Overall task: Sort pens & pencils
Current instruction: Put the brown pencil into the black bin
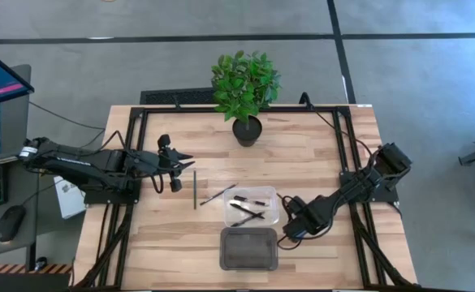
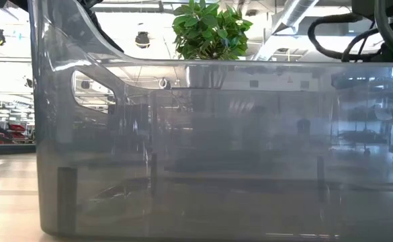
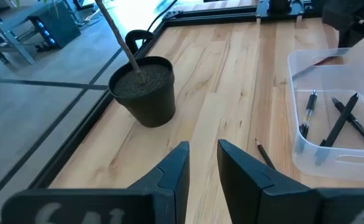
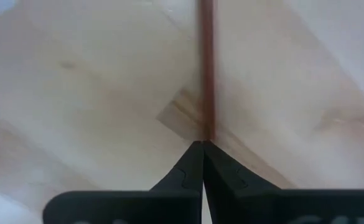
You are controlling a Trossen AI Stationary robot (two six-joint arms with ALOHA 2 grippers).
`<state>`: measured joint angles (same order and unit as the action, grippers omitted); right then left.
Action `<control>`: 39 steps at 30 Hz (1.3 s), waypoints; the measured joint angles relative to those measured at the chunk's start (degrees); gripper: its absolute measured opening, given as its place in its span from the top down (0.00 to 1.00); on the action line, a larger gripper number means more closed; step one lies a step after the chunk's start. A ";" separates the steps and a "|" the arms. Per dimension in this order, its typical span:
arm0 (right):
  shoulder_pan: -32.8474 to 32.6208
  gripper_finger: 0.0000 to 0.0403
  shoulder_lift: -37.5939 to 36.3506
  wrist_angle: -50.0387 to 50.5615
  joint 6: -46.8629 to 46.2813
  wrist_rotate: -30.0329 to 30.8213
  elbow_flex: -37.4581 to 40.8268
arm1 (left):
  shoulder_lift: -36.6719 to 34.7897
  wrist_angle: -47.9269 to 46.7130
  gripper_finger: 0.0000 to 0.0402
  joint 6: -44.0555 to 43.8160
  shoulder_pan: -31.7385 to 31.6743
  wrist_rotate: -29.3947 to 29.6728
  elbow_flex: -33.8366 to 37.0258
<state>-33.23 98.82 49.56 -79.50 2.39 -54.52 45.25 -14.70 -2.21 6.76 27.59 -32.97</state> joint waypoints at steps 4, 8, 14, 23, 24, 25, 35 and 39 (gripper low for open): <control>0.00 0.92 -0.28 -4.37 0.00 -0.11 2.34 | 0.00 0.00 0.81 -0.03 0.00 0.00 0.00; -0.04 0.92 -0.32 -5.05 0.06 -0.17 3.14 | 0.00 -0.01 0.81 -0.07 0.00 0.00 0.00; -0.04 0.92 -0.76 -2.73 3.83 -0.17 1.42 | 0.00 0.00 0.81 -0.14 0.00 0.00 0.00; -0.11 0.91 -0.87 2.90 6.14 -0.54 -0.42 | 0.00 0.00 0.81 -0.15 0.00 0.00 0.00; -0.11 0.90 -0.87 3.87 6.05 -0.68 -0.42 | 0.00 0.00 0.81 -0.14 0.00 0.00 0.00; -0.11 0.89 -0.87 4.42 6.03 -0.70 -0.42 | 0.00 0.01 0.81 -0.13 0.00 0.00 0.00; -0.15 0.70 -0.97 8.49 1.75 -0.87 -0.48 | 0.00 0.02 0.81 -0.03 0.00 0.02 0.00; -0.15 0.62 -1.00 8.29 3.38 -1.11 -0.48 | 0.00 0.02 0.81 -0.02 0.00 0.02 0.00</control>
<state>-33.39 97.82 57.85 -76.13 1.28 -55.00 45.25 -14.68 -2.23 6.76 27.62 -32.97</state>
